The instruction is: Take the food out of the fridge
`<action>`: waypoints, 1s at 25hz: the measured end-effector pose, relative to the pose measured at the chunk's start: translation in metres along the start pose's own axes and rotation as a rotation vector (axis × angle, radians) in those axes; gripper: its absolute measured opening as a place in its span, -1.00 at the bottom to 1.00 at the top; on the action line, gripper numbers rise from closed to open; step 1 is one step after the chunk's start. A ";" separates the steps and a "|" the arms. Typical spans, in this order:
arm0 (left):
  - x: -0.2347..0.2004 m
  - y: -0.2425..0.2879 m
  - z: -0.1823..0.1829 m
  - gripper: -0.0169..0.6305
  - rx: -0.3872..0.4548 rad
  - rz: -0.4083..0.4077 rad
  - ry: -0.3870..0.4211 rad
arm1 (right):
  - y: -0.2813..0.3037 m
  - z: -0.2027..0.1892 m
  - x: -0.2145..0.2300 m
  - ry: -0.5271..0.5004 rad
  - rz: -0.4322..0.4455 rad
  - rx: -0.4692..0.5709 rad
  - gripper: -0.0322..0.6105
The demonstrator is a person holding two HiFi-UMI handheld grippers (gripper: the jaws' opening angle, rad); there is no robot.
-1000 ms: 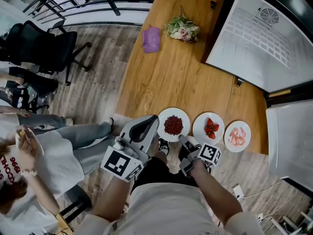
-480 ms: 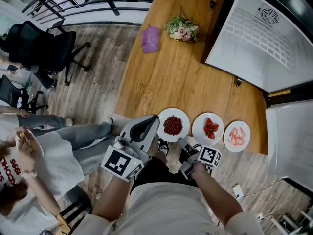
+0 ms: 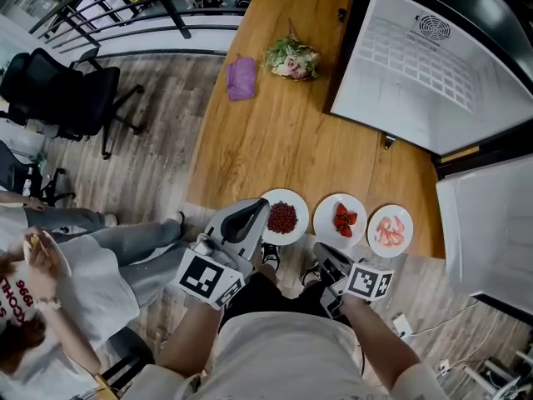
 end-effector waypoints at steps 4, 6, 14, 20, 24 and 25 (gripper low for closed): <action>0.008 0.006 0.008 -0.93 0.020 -0.015 0.010 | -0.019 0.034 -0.034 -0.247 0.028 0.101 -0.84; 0.007 0.007 0.013 -0.93 0.032 -0.016 0.019 | -0.027 0.054 -0.051 -0.357 0.040 0.172 -0.84; 0.025 0.008 0.037 -0.93 0.069 -0.012 0.052 | -0.077 0.117 -0.116 -0.742 0.046 0.389 -0.84; 0.041 0.013 0.061 -0.93 0.110 -0.023 0.084 | -0.115 0.144 -0.156 -0.902 0.031 0.512 -0.84; 0.048 0.015 0.073 -0.93 0.132 -0.033 0.098 | -0.135 0.153 -0.169 -0.937 0.012 0.585 -0.84; 0.049 0.016 0.075 -0.93 0.135 -0.037 0.100 | -0.140 0.155 -0.170 -0.940 0.005 0.600 -0.84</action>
Point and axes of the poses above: the fingertips, and each gripper's own axes: y forward along the fingers, x to its right, z out of its top, the point moved 10 cm from there along -y, backward along the fingers, and after that the axes turned 1 degree about x, right-handed, at the moved point
